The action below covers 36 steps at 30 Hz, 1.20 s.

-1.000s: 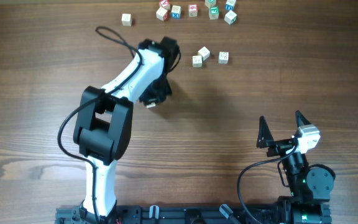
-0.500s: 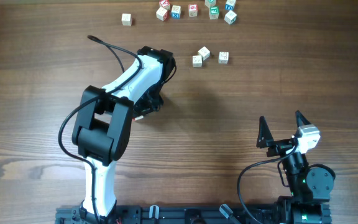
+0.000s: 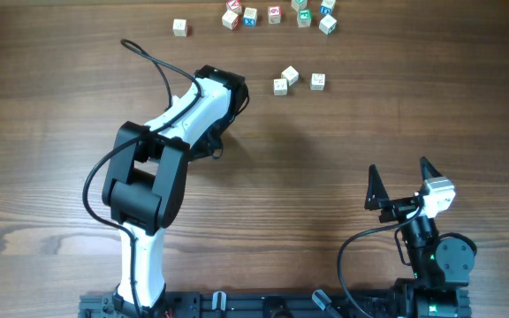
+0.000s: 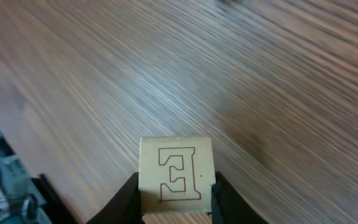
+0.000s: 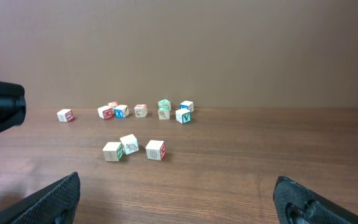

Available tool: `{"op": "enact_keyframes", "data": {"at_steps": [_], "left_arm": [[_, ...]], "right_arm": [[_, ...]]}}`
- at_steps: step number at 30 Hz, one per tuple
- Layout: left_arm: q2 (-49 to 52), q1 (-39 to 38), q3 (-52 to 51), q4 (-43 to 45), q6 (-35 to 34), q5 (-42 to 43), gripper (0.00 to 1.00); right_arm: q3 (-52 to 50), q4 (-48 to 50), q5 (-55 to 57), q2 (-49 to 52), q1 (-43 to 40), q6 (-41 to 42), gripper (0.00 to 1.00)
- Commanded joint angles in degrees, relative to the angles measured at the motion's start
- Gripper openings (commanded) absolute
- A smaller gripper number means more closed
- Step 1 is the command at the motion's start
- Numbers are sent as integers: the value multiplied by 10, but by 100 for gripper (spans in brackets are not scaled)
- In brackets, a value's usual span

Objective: Form a circle
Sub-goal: 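Carry the 'E' block down and place it beside the 'A' block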

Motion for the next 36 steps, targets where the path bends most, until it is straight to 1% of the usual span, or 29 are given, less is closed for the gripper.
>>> {"op": "enact_keyframes", "data": {"at_steps": [1, 3, 4, 6, 10, 12, 14, 16, 19, 21, 26, 30, 33, 35, 36], "left_arm": [[6, 3, -2, 10, -12, -59, 25], [6, 3, -2, 29, -12, -71, 24], [6, 3, -2, 44, -12, -76, 20], [6, 3, -2, 64, -12, -77, 4], [3, -10, -2, 104, -7, -54, 4], [-9, -19, -2, 148, 21, -15, 4], [-29, -25, -2, 220, 58, 52, 4], [-38, -25, -2, 261, 56, 72, 4], [-33, -17, -3, 267, -13, 68, 4], [-28, -12, -12, 267, -33, 64, 4], [-28, -9, -54, 270, -25, 15, 4], [-28, -9, -89, 282, -24, 9, 4], [-28, -9, -115, 292, -24, -14, 4], [-28, -9, -129, 292, -24, -38, 9], [-28, -9, -133, 292, -24, -46, 10]], "right_arm": [[0, 2, 4, -3, 2, -10, 100], [0, 2, 4, -3, 2, -10, 100], [-1, 2, 4, -3, 2, -10, 100], [0, 1, 4, -3, 2, -10, 100], [0, 2, 4, -3, 2, -10, 100], [-1, 1, 4, -3, 2, -10, 100], [0, 1, 4, -3, 2, -10, 100], [-1, 1, 4, -3, 2, -10, 100], [0, 1, 4, -3, 2, -10, 100], [0, 1, 4, -3, 2, -10, 100], [0, 1, 4, -3, 2, -10, 100], [-1, 1, 4, -3, 2, -10, 100], [0, 2, 4, -3, 2, -10, 100], [0, 1, 4, -3, 2, -10, 100], [0, 1, 4, -3, 2, -10, 100]]}}
